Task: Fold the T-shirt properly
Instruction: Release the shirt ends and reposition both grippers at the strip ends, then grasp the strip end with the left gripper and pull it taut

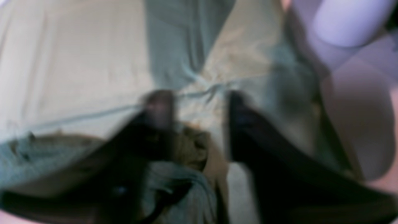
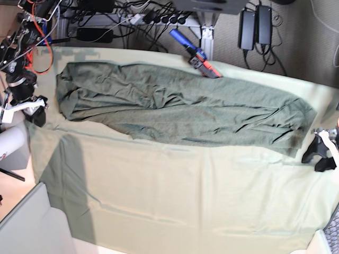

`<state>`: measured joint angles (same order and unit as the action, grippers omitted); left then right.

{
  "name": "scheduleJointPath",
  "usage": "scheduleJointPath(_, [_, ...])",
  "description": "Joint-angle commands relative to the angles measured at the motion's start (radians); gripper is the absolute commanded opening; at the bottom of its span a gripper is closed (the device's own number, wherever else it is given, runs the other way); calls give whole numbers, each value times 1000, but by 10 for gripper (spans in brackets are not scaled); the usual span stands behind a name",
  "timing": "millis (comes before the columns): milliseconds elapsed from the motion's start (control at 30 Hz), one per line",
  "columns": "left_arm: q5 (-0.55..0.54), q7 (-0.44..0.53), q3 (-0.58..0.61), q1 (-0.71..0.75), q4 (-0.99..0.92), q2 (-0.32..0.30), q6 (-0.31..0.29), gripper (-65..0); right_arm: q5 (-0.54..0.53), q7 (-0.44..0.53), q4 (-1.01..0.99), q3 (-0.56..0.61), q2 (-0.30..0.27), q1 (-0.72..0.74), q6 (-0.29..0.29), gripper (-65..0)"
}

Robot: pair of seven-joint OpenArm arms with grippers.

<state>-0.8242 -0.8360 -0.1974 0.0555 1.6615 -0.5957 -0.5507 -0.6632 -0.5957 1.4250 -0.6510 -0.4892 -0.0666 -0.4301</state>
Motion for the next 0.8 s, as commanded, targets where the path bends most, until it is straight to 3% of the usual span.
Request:
scheduleJointPath(0, [-34, 16, -19, -6, 10, -5, -15, -276, -18, 20, 18, -18, -12, 11, -12, -612])
scheduleJointPath(33, [-44, 16, -24, -1, 8, 6, -15, -277, -19, 18, 18, -23, -5, 10, -12, -650])
scheduleJointPath(267, [-78, 14, -55, 46, -10, 74, -15, -276, -55, -40, 17, 17, 38, 7, -20, -650])
scheduleJointPath(467, [-138, -31, -131, 47, -80, 83, -19, -276, 58, -41, -25, 154, 43, 2, -19, -650])
scheduleJointPath(667, [-314, -126, -187, 47, -178, 82, -104, -276, 84, -36, -82, 174, 43, 3, -19, -650])
scheduleJointPath(767, [-335, -129, -187, 47, -216, 82, -116, -276, 87, -37, -104, 174, 43, 2, -19, -650])
